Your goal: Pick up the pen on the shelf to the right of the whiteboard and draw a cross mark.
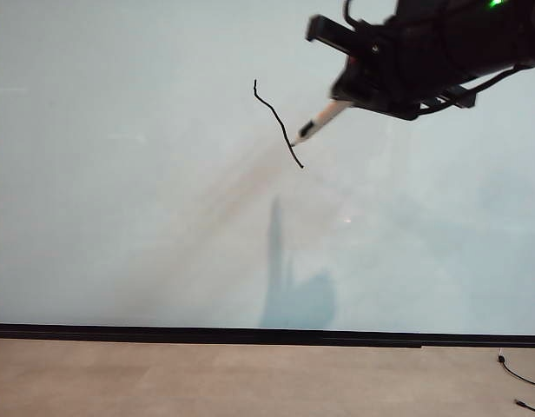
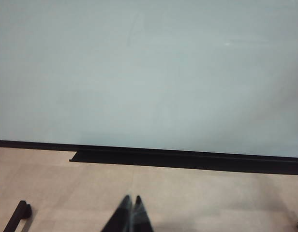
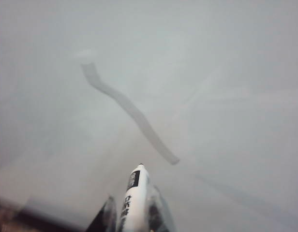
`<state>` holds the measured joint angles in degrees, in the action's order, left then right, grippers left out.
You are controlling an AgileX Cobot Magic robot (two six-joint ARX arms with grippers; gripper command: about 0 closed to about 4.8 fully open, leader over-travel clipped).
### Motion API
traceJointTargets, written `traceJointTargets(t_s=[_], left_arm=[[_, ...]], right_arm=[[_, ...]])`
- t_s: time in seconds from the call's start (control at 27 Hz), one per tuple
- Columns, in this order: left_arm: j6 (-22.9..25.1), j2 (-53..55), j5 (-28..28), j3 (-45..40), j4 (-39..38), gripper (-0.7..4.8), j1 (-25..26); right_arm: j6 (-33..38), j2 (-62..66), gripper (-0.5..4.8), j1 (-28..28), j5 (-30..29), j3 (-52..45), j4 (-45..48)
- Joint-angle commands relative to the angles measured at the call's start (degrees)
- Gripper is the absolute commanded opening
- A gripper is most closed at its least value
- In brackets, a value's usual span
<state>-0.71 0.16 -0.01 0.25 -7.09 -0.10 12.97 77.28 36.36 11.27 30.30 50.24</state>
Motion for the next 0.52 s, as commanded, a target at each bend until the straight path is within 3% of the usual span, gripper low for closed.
traceJointTargets(t_s=[0.04, 0.37, 0.52], left_arm=[[0.3, 0.0, 0.2, 0.1, 0.3, -0.05, 0.0], [0.2, 0.0, 0.2, 0.1, 0.3, -0.04, 0.0], [0.3, 0.0, 0.2, 0.1, 0.3, -0.05, 0.0]], right_arm=[[-3.1, -3.6, -0.07, 0.3, -1.3, -0.8, 0.3], [-16.8, 1.0, -0.07, -0.8, -12.0, 3.6, -0.9], [-19.1, 3.2, -0.07, -1.0, -12.9, 6.3, -2.2]])
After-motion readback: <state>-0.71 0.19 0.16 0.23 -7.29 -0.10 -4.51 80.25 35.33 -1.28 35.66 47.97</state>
